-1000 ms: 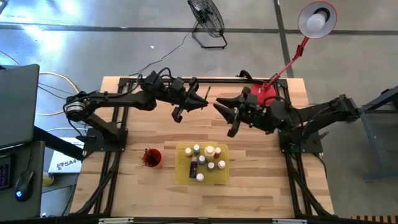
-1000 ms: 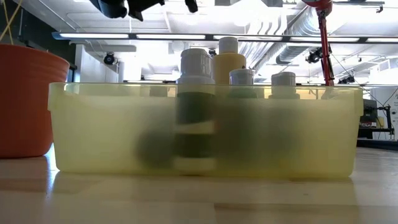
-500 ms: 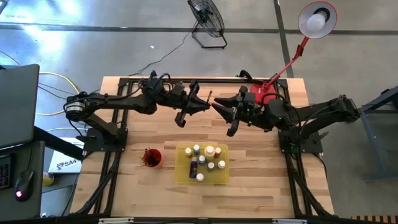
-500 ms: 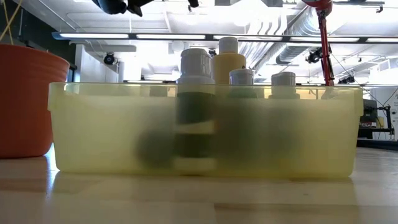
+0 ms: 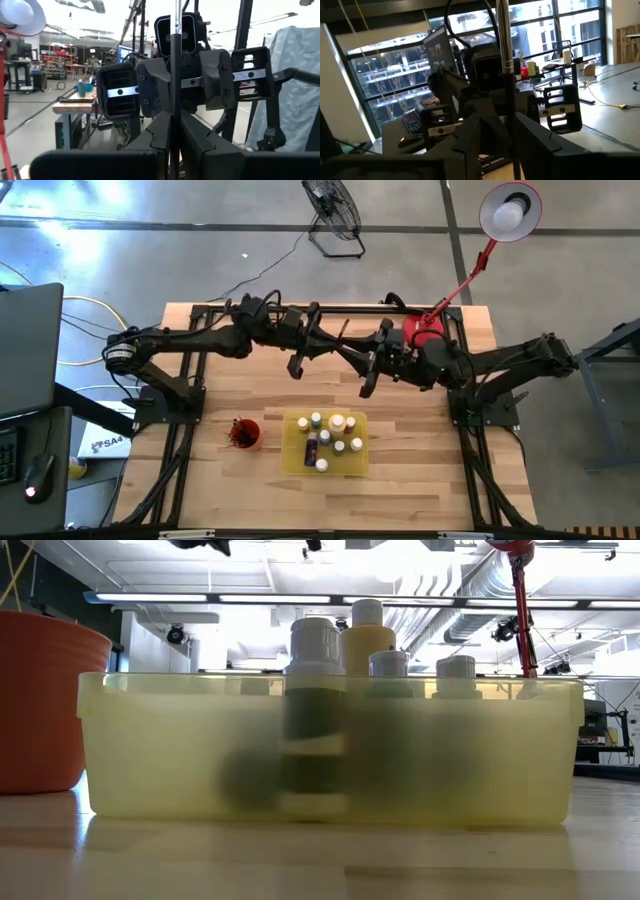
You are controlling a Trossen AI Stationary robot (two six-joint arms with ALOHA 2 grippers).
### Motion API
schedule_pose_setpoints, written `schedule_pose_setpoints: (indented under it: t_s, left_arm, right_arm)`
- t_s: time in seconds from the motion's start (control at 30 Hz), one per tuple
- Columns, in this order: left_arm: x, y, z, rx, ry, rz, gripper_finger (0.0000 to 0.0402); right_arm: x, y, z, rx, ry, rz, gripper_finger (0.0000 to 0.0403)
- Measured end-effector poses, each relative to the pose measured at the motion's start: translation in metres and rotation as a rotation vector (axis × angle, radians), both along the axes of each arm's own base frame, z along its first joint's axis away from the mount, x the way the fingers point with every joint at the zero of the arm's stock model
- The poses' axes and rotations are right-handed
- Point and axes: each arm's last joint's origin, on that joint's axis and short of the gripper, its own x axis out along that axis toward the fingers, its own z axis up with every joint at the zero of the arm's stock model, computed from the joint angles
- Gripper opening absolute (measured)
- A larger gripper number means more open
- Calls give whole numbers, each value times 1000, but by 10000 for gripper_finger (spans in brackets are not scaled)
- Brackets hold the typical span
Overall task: Pick & Place Paint Supplies
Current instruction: Put the silver paintbrush into the orange cup
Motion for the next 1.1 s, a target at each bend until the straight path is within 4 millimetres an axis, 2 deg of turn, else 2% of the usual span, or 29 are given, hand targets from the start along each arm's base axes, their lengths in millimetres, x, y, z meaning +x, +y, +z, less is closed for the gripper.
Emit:
schedule_pose_setpoints:
  t_s: [0.33,0.5,0.8,0.9,1.03,1.1]
  left_arm:
    - [6,-4,-4,9,22,-59,21]
    - [13,-11,-14,1,63,-89,21]
    - [12,-10,-10,6,15,-90,21]
    - [12,-10,-10,5,18,-89,21]
    - [12,-10,-10,2,20,-86,21]
    - [12,-10,-10,-2,21,-87,21]
  right_arm:
    - [0,-1,4,-18,-42,-3,107]
    - [0,-2,4,-18,-39,-4,107]
    - [1,-1,0,-24,7,-4,104]
    - [1,-1,0,-25,7,-3,82]
    - [1,-1,0,-55,16,-6,22]
    - [0,0,0,-74,23,-6,13]
